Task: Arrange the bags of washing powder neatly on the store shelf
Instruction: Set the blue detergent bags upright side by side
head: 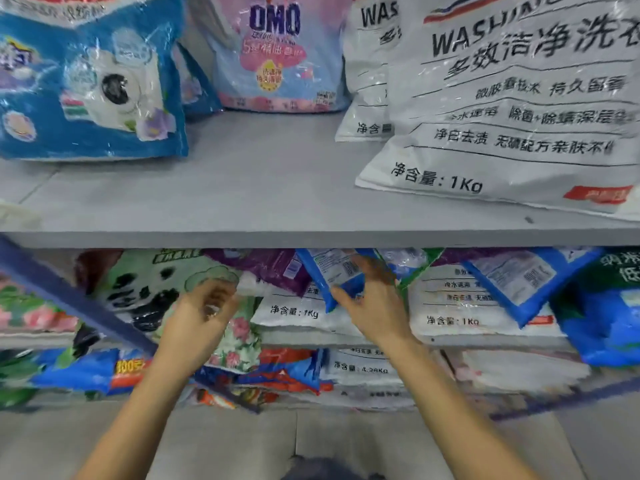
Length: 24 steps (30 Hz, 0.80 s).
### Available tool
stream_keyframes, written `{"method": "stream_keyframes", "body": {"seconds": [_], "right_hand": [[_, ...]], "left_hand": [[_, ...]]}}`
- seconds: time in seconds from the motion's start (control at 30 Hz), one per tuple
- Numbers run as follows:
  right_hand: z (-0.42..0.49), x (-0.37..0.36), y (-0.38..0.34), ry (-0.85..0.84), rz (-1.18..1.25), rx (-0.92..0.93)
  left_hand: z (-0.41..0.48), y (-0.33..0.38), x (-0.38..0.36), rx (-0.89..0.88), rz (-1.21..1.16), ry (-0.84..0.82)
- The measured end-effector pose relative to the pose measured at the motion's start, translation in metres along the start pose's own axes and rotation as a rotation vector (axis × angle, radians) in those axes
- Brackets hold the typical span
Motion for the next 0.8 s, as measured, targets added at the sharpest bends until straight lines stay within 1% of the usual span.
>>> {"method": "stream_keyframes", "body": {"seconds": [0.07, 0.13, 0.2, 0.27, 0.3, 0.37, 0.4, 0.47, 0.57, 0.63, 0.7, 0.8], "right_hand": [[0.012, -0.023, -0.007, 0.018, -0.046, 0.057], [0.02, -0.044, -0.008, -0.008, -0.104, 0.05], [0.02, -0.058, -0.008, -0.042, -0.252, 0.079], [0.019, -0.061, -0.004, -0.003, -0.356, 0.141], [0.018, -0.06, 0.0, 0.029, -0.354, 0.162], [0.02, -0.053, 0.007, 0.127, -0.263, 0.209], [0.021, -0.045, 0.008, 0.151, -0.189, 0.209], [0.024, -0.028, 0.009, 0.105, -0.043, 0.156], [0.025, -0.003, 0.016, 0.027, 0.237, -0.002], [0.025, 0.01, 0.021, 0.022, 0.408, -0.072], [0.021, 0.02, 0.021, 0.01, 0.537, -0.075], [0.012, 0.032, 0.019, -0.026, 0.608, -0.033]], "left_hand": [[-0.01, 0.005, -0.003, 0.011, 0.044, 0.062], [-0.023, 0.007, -0.008, 0.034, 0.06, 0.132], [-0.039, 0.006, -0.015, 0.064, 0.039, 0.182], [-0.054, 0.003, -0.021, 0.08, 0.021, 0.212], [-0.062, 0.002, -0.023, 0.09, 0.019, 0.223], [-0.075, 0.0, -0.027, 0.101, 0.002, 0.242], [-0.08, -0.001, -0.029, 0.105, -0.01, 0.247], [-0.089, -0.003, -0.033, 0.116, -0.027, 0.252], [-0.098, -0.003, -0.037, 0.136, -0.08, 0.246], [-0.098, -0.003, -0.041, 0.145, -0.114, 0.227], [-0.096, -0.002, -0.044, 0.172, -0.197, 0.207], [-0.085, 0.001, -0.056, 0.236, -0.38, 0.151]]}}
Point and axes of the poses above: each hand's wrist, its own z-axis towards the middle knuckle, its own x-axis out of the back of the hand, y = z × x, the point moved 2 cm from there along z, towards the middle knuckle, and after that the axes turned 15 degrees about -z, right-handed, at the moved point
